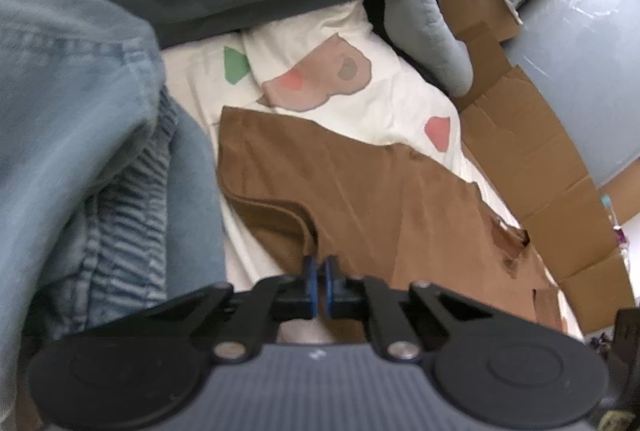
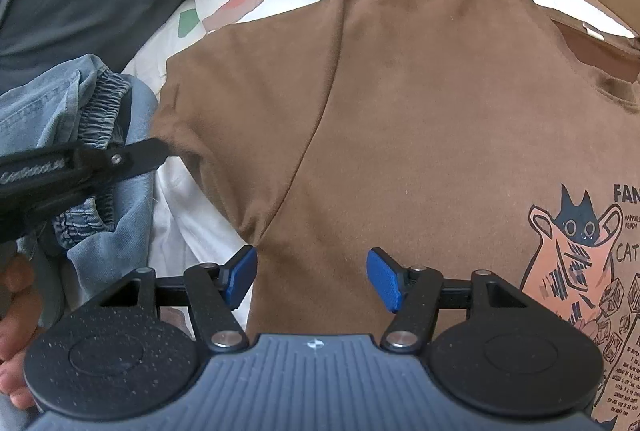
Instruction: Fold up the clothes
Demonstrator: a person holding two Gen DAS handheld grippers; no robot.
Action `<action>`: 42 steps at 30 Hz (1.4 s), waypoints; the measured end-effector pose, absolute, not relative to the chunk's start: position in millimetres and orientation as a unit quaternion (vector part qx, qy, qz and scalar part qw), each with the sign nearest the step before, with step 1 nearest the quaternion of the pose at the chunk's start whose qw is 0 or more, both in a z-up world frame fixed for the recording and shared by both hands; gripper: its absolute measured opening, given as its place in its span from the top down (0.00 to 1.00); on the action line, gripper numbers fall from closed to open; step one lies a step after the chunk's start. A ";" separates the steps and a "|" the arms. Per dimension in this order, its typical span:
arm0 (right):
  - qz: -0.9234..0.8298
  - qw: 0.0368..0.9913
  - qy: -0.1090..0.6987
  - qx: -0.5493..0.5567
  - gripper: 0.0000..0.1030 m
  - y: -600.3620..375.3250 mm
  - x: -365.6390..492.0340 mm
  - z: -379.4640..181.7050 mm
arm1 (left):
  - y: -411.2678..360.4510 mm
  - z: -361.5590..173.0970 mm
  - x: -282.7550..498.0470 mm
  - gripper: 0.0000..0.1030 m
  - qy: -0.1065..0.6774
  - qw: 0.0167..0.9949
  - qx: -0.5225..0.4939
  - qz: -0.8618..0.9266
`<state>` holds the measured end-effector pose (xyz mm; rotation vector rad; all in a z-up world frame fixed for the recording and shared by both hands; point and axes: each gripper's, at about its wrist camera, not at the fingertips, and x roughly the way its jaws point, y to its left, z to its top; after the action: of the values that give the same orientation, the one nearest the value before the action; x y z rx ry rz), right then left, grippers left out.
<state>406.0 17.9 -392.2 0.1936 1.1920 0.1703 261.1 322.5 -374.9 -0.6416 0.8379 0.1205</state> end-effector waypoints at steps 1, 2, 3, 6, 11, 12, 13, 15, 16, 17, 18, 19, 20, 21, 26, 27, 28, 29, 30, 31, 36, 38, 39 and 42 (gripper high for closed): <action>0.080 0.820 0.560 0.091 0.34 17.9 406.7 -392.2 | 322.0 -374.3 263.3 0.97 0.400 0.863 -0.302 0.059; 0.080 0.820 0.559 0.092 0.34 17.5 406.9 -392.2 | 322.1 -372.7 264.7 0.97 0.398 0.865 -0.300 0.060; 0.079 0.820 0.559 0.092 0.34 17.0 407.1 -392.1 | 322.5 -371.0 265.8 0.97 0.397 0.866 -0.299 0.061; 0.078 0.821 0.558 0.094 0.34 15.1 407.0 -392.0 | 325.1 -363.7 262.3 0.97 0.389 0.868 -0.303 0.060; 0.077 0.821 0.557 0.097 0.34 11.5 406.6 -392.2 | 325.6 -353.8 248.0 0.98 0.387 0.869 -0.304 0.058; 0.078 0.820 0.558 0.099 0.38 11.2 406.9 -393.4 | 324.8 -351.6 245.8 0.98 0.386 0.870 -0.301 0.055; 0.080 0.819 0.559 0.101 0.41 11.0 407.3 -394.7 | 324.0 -349.8 244.7 0.98 0.384 0.872 -0.300 0.053; 0.085 0.815 0.564 0.104 0.57 11.3 408.2 -397.7 | 322.9 -345.8 243.2 0.98 0.381 0.874 -0.297 0.046; 0.087 0.814 0.565 0.104 0.61 12.0 408.3 -398.9 | 322.5 -344.5 243.4 0.98 0.381 0.874 -0.298 0.043; 0.091 0.813 0.565 0.106 0.68 13.2 408.3 -399.3 | 322.1 -343.2 243.6 0.98 0.380 0.875 -0.298 0.040; 0.095 0.813 0.565 0.109 0.73 14.4 408.2 -399.6 | 321.7 -341.9 243.8 0.98 0.379 0.875 -0.299 0.037; 0.097 0.812 0.565 0.110 0.76 15.5 408.2 -399.8 | 321.2 -340.6 244.1 0.98 0.378 0.875 -0.299 0.034; 0.100 0.812 0.565 0.112 0.80 16.6 408.2 -400.0 | 320.8 -339.3 244.3 0.98 0.378 0.875 -0.300 0.031; 0.102 0.811 0.565 0.114 0.84 17.7 408.2 -400.1 | 320.2 -338.1 244.3 0.98 0.377 0.876 -0.300 0.029; 0.106 0.804 0.569 0.136 0.94 19.8 411.2 -405.6 | 314.2 -334.4 247.0 0.98 0.377 0.877 -0.296 0.018; 0.105 0.802 0.571 0.140 0.97 20.0 412.1 -407.3 | 312.8 -334.3 248.0 0.98 0.378 0.877 -0.297 0.016; 0.104 0.801 0.572 0.145 0.98 20.0 412.6 -408.6 | 311.3 -334.2 249.1 0.98 0.379 0.876 -0.298 0.013; 0.104 0.799 0.572 0.151 0.98 20.1 413.1 -409.8 | 308.8 -333.5 250.6 0.98 0.380 0.876 -0.296 0.008; 0.103 0.799 0.572 0.154 0.98 20.1 413.3 -410.4 | 306.1 -332.4 251.3 0.98 0.380 0.877 -0.293 0.003; 0.102 0.799 0.572 0.158 0.98 20.1 413.4 -410.9 | 303.4 -331.3 252.2 0.98 0.380 0.878 -0.289 -0.002; 0.098 0.796 0.569 0.179 0.98 17.7 411.5 -414.2 | 291.7 -330.3 261.5 0.98 0.387 0.876 -0.287 -0.038; 0.096 0.795 0.569 0.188 0.98 15.7 410.2 -417.4 | 288.1 -332.2 266.3 0.98 0.390 0.874 -0.286 -0.051; 0.095 0.794 0.569 0.193 0.98 14.7 409.5 -419.0 | 286.2 -333.2 268.5 0.98 0.392 0.872 -0.287 -0.059; 0.093 0.790 0.567 0.212 0.98 10.4 407.7 -423.3 | 277.7 -334.2 271.1 0.98 0.398 0.870 -0.279 -0.084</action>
<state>407.7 10.4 -423.3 0.4565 1.2212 0.2001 271.1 277.7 -334.2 -0.5843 0.8329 -0.1760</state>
